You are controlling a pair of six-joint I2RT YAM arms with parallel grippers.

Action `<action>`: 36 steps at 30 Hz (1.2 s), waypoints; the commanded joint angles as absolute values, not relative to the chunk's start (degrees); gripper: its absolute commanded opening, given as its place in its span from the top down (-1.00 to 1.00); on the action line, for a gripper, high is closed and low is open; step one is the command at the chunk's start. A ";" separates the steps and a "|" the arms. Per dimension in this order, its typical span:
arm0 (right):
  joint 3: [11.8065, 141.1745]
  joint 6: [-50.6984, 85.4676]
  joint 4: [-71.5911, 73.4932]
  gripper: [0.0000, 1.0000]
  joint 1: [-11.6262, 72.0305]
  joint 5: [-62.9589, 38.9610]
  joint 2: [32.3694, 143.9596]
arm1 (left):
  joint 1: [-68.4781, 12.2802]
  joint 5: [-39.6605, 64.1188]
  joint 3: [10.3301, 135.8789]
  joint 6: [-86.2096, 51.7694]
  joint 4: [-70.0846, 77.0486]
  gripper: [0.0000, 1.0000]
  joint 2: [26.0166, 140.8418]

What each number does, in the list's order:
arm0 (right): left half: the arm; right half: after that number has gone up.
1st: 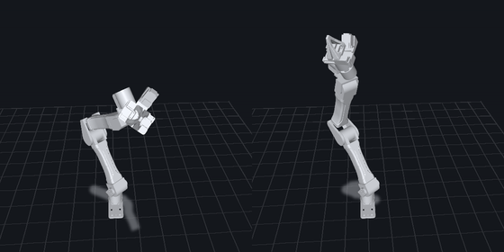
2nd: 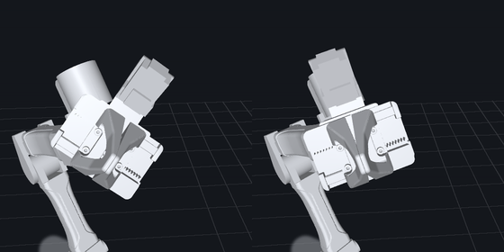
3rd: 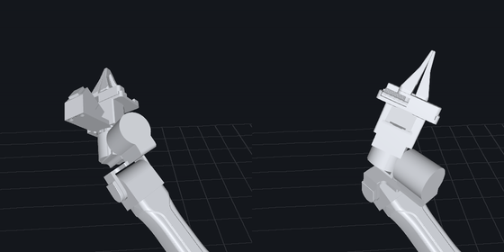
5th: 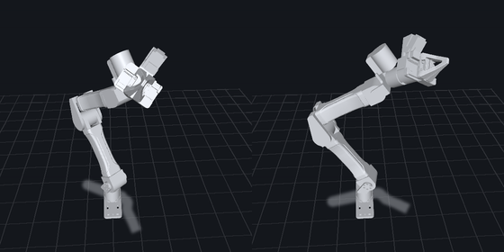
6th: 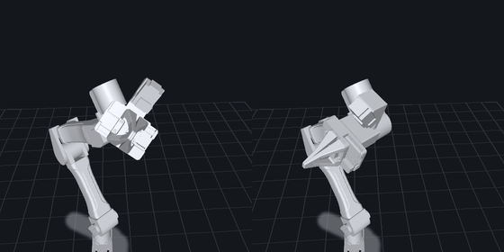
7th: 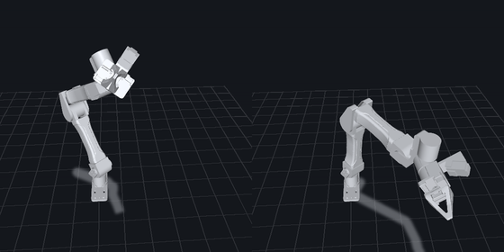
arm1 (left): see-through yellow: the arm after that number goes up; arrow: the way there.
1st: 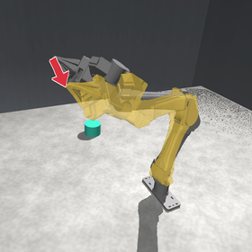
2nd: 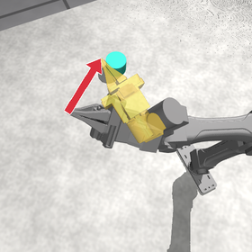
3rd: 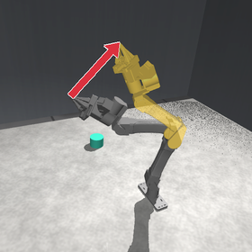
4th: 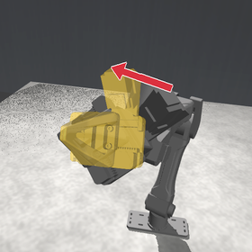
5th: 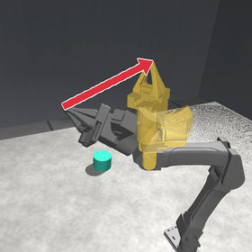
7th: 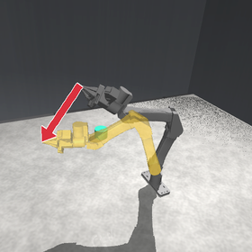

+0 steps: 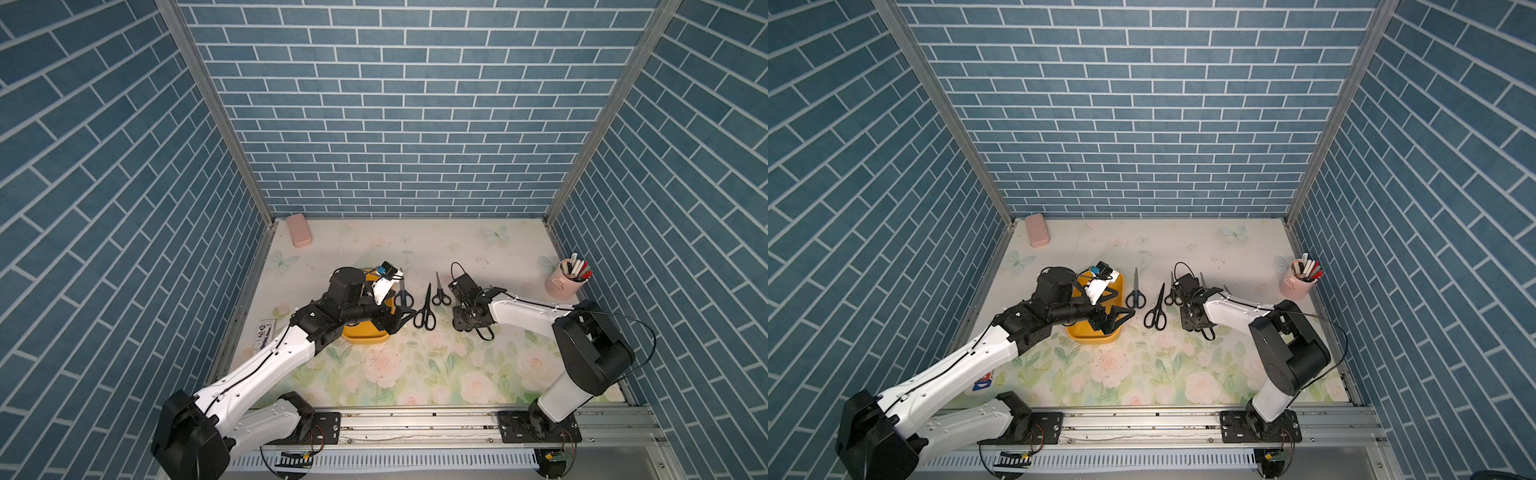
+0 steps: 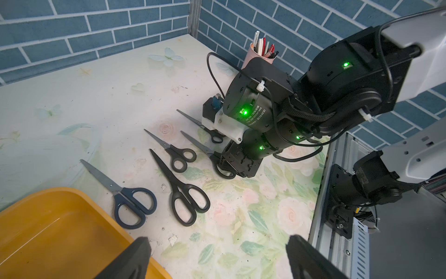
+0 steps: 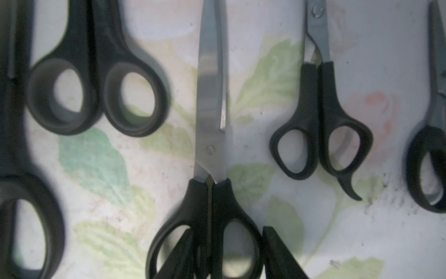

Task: Put the scissors into the storage box
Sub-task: Pick up the scissors from the center of the board.

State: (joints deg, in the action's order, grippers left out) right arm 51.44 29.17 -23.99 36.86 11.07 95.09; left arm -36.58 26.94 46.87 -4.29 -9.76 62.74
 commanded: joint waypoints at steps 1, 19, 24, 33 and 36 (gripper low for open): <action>49.92 29.71 -25.58 0.18 37.24 8.99 98.81 | -36.91 25.14 46.49 -3.54 -10.45 -0.89 62.99; 56.44 30.39 -32.12 -0.07 40.61 12.33 93.47 | -36.91 22.27 43.97 -3.96 -8.59 -0.89 61.53; 56.92 30.62 -31.91 0.02 40.53 13.70 97.86 | -36.92 21.36 43.64 -4.34 -8.56 -0.89 61.22; 56.34 32.63 -29.35 0.29 40.48 14.94 102.93 | -36.95 20.01 42.99 -4.56 -7.74 -0.89 58.73; 55.25 33.22 -28.31 0.66 40.43 15.02 104.09 | -36.98 19.46 42.80 -4.75 -7.54 -0.90 58.28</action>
State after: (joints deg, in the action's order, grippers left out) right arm 57.41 31.20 -27.99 40.49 14.37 99.92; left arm -36.69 20.53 43.55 -4.34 -8.62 59.16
